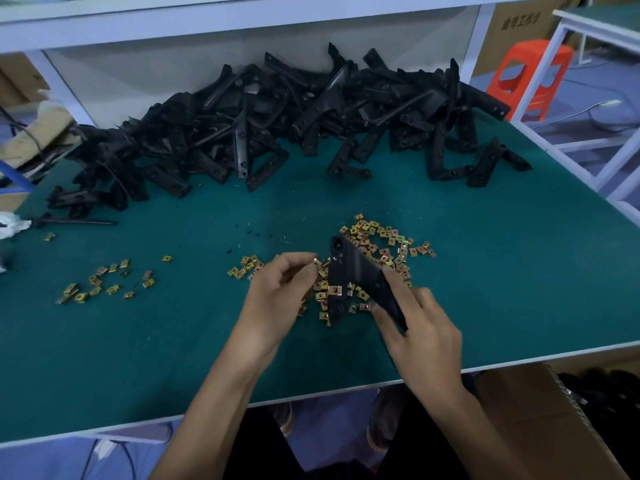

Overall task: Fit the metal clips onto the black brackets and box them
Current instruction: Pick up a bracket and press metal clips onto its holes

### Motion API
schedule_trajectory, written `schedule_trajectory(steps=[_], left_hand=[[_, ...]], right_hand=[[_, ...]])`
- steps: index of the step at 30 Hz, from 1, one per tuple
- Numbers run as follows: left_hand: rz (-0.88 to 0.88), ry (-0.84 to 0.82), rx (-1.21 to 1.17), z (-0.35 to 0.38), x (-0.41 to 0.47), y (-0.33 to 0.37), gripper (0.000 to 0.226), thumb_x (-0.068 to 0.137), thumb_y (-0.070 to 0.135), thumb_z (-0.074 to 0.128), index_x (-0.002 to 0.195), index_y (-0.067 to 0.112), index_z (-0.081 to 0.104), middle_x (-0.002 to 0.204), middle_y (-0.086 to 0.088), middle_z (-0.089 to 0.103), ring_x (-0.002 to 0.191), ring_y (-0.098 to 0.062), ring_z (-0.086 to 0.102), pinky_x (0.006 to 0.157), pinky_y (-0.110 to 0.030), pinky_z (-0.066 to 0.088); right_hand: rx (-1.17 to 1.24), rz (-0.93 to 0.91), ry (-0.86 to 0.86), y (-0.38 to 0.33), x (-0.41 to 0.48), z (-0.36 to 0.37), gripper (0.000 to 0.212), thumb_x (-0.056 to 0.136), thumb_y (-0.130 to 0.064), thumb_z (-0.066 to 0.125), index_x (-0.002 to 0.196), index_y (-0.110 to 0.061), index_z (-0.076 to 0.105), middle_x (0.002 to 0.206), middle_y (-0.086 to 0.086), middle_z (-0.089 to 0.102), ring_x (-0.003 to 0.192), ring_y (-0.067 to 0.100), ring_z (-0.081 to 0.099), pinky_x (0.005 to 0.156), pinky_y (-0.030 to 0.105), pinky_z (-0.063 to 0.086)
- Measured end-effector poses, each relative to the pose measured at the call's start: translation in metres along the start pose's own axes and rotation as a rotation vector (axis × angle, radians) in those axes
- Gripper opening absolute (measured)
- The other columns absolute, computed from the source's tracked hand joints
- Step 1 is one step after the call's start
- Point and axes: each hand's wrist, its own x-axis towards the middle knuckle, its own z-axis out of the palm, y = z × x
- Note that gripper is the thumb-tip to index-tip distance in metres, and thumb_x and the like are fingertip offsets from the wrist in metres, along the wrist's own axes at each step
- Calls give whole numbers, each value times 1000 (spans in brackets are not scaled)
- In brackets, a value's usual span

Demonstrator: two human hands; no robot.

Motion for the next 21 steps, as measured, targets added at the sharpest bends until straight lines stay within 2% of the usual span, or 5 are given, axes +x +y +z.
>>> schedule_trajectory(steps=[3, 8, 11, 16, 21], left_hand=[[-29, -9, -52, 1, 0, 4, 30, 98, 9, 62, 85, 33, 76, 85, 9, 72, 83, -6, 63, 83, -27, 49], [-18, -55, -101, 1, -2, 8, 26, 100, 4, 57, 106, 20, 77, 105, -4, 78, 98, -16, 71, 90, -26, 54], [-12, -60, -109, 0, -2, 9, 26, 99, 5, 60, 111, 21, 76, 105, -8, 77, 100, -20, 70, 95, -33, 54], [6, -83, -72, -5, 1, 11, 29, 94, 4, 67, 106, 29, 75, 83, -1, 73, 81, -12, 68, 80, -26, 54], [11, -88, -118, -12, 6, 13, 32, 92, 2, 68, 112, 25, 72, 79, -4, 70, 74, -11, 65, 70, -21, 52]], right_hand=[[-5, -25, -2, 1, 0, 0, 52, 95, -45, 64, 144, -33, 51, 91, -9, 48, 72, 18, 57, 45, 33, 45], [6, -43, -1, 1, 0, 0, 56, 91, -43, 66, 143, -32, 53, 91, -9, 47, 69, 17, 56, 44, 32, 44], [6, -62, 5, 1, -1, 0, 55, 91, -42, 67, 143, -31, 53, 92, -9, 47, 70, 17, 55, 45, 31, 42], [10, -74, -4, 1, -1, 0, 55, 90, -42, 67, 142, -33, 52, 93, -9, 47, 70, 17, 55, 44, 32, 42], [23, -71, -10, 2, 0, 0, 54, 91, -44, 67, 142, -33, 53, 93, -10, 43, 69, 15, 53, 45, 31, 41]])
